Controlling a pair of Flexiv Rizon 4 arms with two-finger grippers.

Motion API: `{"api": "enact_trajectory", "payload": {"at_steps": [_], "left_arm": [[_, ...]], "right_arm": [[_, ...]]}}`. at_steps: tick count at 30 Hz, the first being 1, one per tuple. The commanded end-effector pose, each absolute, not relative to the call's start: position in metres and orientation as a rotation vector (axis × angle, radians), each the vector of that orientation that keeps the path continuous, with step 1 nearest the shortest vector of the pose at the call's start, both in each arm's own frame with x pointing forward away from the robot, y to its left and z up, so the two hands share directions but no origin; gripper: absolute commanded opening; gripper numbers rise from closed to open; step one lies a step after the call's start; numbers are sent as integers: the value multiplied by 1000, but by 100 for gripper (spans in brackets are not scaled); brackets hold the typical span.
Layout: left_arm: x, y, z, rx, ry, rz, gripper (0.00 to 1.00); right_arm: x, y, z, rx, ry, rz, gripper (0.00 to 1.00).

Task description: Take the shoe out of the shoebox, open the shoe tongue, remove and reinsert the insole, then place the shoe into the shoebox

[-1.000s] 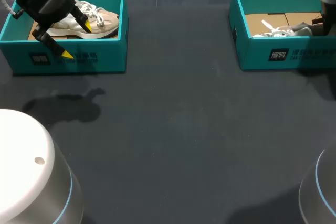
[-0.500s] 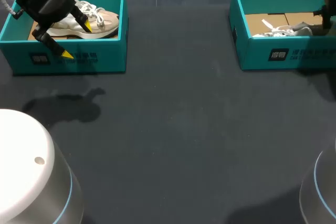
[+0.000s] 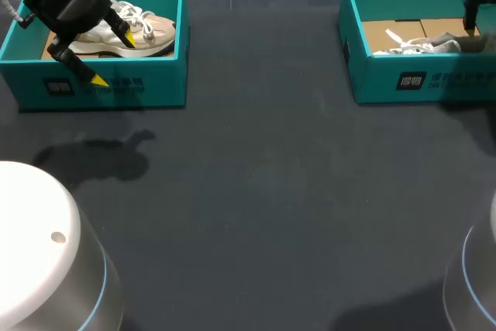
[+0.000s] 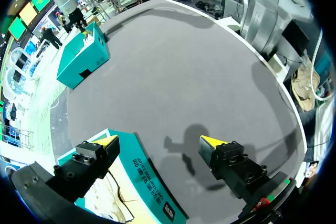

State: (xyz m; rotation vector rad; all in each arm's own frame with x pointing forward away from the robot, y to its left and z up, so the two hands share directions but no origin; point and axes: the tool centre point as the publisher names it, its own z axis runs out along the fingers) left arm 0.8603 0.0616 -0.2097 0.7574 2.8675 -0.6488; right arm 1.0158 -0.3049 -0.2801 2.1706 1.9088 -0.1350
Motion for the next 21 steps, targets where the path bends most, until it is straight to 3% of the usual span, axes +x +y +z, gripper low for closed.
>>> {"api": "enact_trajectory", "payload": {"at_steps": [1, 21], "left_arm": [[860, 62, -209, 759, 2868, -646, 100], [860, 62, -209, 759, 2868, -646, 100]], "right_arm": [[1000, -284, -247, 2148, 1899, -111, 100], [885, -202, -185, 2104, 2004, -70, 100]]}}
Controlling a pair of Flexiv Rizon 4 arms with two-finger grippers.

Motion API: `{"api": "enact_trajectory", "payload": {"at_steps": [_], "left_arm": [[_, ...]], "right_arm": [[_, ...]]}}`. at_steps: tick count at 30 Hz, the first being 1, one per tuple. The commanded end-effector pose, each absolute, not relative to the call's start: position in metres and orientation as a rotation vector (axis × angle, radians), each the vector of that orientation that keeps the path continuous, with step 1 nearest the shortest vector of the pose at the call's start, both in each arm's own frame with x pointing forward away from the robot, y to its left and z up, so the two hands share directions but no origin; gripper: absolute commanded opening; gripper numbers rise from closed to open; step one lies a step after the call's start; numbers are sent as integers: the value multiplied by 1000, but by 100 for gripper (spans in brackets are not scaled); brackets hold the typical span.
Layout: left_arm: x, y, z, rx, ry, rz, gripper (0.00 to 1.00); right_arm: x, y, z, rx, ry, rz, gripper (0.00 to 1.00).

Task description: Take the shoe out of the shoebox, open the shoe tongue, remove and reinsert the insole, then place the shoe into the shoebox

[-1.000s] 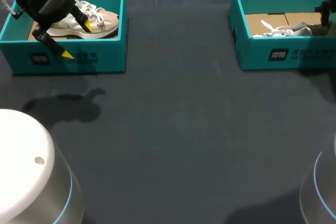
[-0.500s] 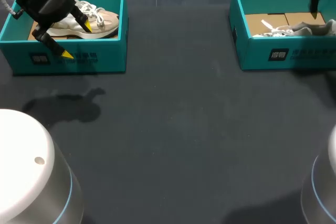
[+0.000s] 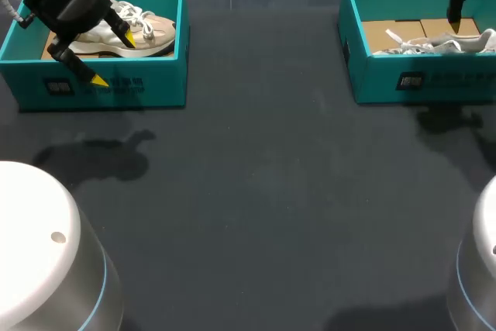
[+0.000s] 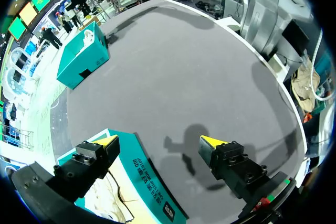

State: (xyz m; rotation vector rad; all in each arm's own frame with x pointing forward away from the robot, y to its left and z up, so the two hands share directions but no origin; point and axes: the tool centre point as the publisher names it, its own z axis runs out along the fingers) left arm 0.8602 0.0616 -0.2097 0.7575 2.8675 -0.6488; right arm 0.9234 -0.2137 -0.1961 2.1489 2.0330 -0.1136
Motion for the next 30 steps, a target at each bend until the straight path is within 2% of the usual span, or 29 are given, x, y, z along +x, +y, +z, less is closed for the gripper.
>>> {"api": "enact_trajectory", "payload": {"at_steps": [1, 6, 15, 18, 30], "left_arm": [[860, 62, -209, 759, 2868, -646, 100], [860, 62, -209, 759, 2868, -646, 100], [867, 69, -201, 858, 2867, -690, 100], [886, 80, -189, 1032, 2825, -728, 100], [1000, 134, -165, 1624, 2495, -383, 100]], "right_arm": [[880, -197, -183, 2096, 2009, -66, 100], [857, -178, -179, 2076, 2041, -63, 100], [857, -178, -179, 2076, 2041, -63, 100], [857, -178, -179, 2076, 2041, -63, 100], [857, -178, -179, 2076, 2041, -63, 100]]}}
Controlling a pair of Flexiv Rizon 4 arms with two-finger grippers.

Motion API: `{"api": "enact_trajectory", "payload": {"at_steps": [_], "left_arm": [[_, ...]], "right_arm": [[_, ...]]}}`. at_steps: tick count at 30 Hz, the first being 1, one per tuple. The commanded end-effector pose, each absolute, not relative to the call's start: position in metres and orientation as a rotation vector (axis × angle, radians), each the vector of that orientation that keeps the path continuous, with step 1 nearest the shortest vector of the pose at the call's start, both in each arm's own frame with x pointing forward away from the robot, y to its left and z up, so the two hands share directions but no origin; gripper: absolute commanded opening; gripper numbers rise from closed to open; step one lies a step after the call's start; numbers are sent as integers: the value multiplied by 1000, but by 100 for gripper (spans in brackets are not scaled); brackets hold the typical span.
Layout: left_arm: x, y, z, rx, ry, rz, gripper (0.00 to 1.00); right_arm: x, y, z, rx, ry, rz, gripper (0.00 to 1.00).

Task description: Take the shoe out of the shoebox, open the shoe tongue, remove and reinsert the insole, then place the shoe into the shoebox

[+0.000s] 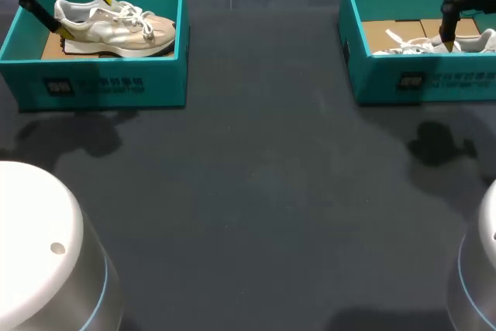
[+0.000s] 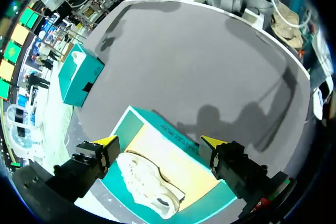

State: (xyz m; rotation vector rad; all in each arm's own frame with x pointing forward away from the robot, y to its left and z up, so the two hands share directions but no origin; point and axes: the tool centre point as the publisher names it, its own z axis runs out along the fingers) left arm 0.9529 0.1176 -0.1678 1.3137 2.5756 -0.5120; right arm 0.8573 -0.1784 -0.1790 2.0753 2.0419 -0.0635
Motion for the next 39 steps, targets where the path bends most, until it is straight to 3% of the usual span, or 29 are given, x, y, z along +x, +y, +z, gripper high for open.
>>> {"api": "enact_trajectory", "payload": {"at_steps": [1, 10, 25, 39], "left_arm": [[1000, 134, -165, 1624, 2495, -383, 100], [1000, 134, -165, 1624, 2495, -383, 100], [1140, 208, -182, 2083, 2298, -31, 100], [1150, 223, -198, 2175, 2243, -29, 100]], "right_arm": [[857, -178, -179, 2076, 2041, -63, 100], [857, -178, -179, 2076, 2041, -63, 100], [857, -178, -179, 2076, 2041, -63, 100], [857, -178, -179, 2076, 2041, -63, 100]]}}
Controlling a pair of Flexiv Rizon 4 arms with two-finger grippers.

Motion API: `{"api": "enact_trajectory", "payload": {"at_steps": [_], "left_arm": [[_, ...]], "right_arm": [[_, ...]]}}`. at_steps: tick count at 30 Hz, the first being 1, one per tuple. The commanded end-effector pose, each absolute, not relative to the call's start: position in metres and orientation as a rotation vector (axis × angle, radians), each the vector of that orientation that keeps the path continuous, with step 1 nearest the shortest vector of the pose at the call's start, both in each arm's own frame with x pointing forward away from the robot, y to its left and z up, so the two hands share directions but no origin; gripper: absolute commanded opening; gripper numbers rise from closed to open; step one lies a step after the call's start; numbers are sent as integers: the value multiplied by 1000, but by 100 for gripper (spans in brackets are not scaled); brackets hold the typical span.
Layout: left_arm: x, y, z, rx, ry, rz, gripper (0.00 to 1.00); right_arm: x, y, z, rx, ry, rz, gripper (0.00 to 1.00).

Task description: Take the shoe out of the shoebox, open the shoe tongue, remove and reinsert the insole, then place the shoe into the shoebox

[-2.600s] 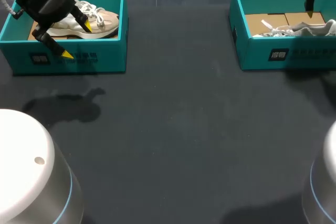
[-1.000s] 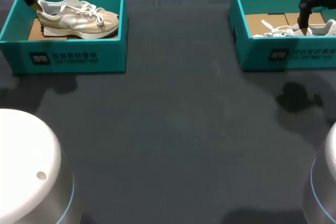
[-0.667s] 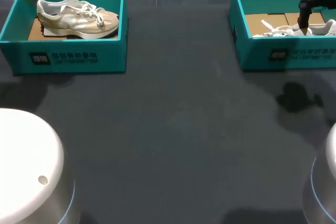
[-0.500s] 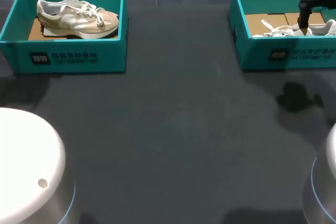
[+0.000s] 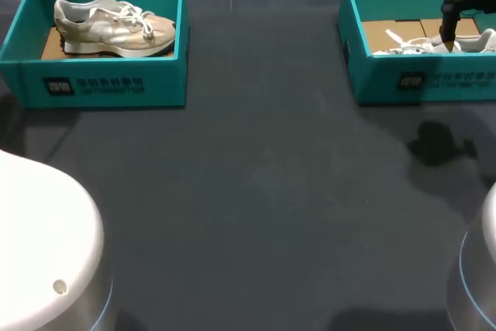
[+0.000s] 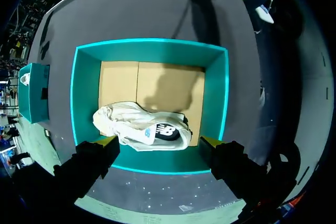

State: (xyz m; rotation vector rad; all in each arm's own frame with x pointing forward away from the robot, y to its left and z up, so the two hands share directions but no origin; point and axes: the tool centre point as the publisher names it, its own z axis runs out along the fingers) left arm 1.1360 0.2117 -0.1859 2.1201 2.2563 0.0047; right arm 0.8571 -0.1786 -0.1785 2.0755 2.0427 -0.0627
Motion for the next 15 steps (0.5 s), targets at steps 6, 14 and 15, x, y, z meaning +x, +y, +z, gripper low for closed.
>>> {"api": "enact_trajectory", "payload": {"at_steps": [6, 14, 15], "left_arm": [[1155, 247, -224, 2248, 2200, -40, 100], [1159, 258, -240, 2279, 2193, -89, 100], [1159, 258, -240, 2279, 2193, -89, 100]], "right_arm": [[857, -178, -179, 2076, 2041, -63, 100], [857, -178, -179, 2076, 2041, -63, 100], [857, -178, -179, 2076, 2041, -63, 100]]}}
